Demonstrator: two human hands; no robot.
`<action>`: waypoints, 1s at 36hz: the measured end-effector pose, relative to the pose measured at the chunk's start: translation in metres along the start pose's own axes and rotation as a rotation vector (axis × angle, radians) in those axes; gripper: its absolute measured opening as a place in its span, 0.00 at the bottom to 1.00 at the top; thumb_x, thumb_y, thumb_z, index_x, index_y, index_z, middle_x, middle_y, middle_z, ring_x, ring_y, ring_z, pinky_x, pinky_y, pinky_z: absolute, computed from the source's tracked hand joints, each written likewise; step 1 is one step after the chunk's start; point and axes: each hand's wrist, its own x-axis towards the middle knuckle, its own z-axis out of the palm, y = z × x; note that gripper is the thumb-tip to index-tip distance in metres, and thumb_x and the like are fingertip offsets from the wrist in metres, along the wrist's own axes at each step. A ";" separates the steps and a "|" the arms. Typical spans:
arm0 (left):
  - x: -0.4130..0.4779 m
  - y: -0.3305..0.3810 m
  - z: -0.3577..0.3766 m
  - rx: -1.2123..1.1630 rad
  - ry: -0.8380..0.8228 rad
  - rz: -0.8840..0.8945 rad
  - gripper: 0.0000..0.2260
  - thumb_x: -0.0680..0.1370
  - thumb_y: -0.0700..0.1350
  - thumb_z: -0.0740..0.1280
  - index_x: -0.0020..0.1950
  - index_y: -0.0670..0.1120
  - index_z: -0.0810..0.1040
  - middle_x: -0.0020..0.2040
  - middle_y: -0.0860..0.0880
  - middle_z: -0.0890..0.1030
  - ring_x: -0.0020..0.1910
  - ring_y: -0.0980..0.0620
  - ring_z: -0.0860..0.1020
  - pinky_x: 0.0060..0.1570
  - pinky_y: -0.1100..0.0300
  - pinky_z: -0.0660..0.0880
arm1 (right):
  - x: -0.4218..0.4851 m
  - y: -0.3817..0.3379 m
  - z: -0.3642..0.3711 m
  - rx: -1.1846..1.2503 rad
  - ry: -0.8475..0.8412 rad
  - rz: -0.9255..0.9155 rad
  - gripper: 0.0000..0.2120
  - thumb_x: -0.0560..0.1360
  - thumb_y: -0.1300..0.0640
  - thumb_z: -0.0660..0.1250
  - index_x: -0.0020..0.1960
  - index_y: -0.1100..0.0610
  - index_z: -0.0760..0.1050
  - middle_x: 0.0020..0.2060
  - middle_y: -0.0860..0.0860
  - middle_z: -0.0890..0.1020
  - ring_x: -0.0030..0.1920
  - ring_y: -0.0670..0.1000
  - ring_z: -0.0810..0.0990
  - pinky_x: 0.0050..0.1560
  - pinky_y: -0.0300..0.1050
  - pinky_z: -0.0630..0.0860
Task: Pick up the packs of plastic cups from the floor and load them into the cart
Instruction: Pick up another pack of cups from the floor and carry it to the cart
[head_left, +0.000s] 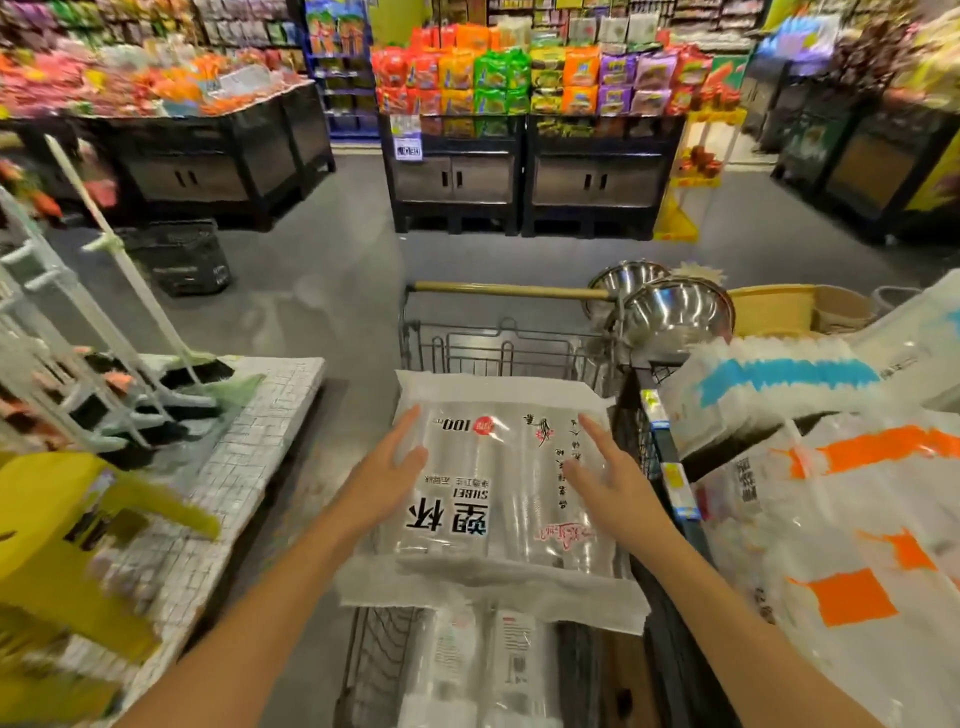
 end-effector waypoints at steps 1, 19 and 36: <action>0.006 -0.012 0.005 0.005 -0.011 -0.005 0.24 0.82 0.55 0.58 0.75 0.72 0.55 0.77 0.66 0.55 0.76 0.59 0.57 0.75 0.48 0.58 | 0.005 0.011 0.009 0.016 -0.007 0.016 0.30 0.81 0.52 0.64 0.80 0.46 0.57 0.62 0.41 0.74 0.49 0.31 0.74 0.47 0.24 0.67; 0.021 -0.269 0.137 -0.054 -0.140 -0.334 0.29 0.83 0.45 0.59 0.76 0.70 0.51 0.77 0.68 0.52 0.76 0.64 0.52 0.75 0.56 0.55 | 0.000 0.230 0.203 -0.010 -0.169 0.446 0.32 0.81 0.53 0.63 0.78 0.35 0.53 0.76 0.46 0.61 0.76 0.47 0.58 0.76 0.54 0.59; -0.021 -0.310 0.183 0.164 -0.106 -0.469 0.29 0.83 0.47 0.57 0.76 0.71 0.47 0.77 0.58 0.56 0.72 0.63 0.56 0.72 0.49 0.62 | -0.045 0.269 0.246 -0.072 -0.180 0.617 0.30 0.81 0.46 0.60 0.77 0.35 0.49 0.78 0.37 0.55 0.76 0.34 0.49 0.76 0.40 0.51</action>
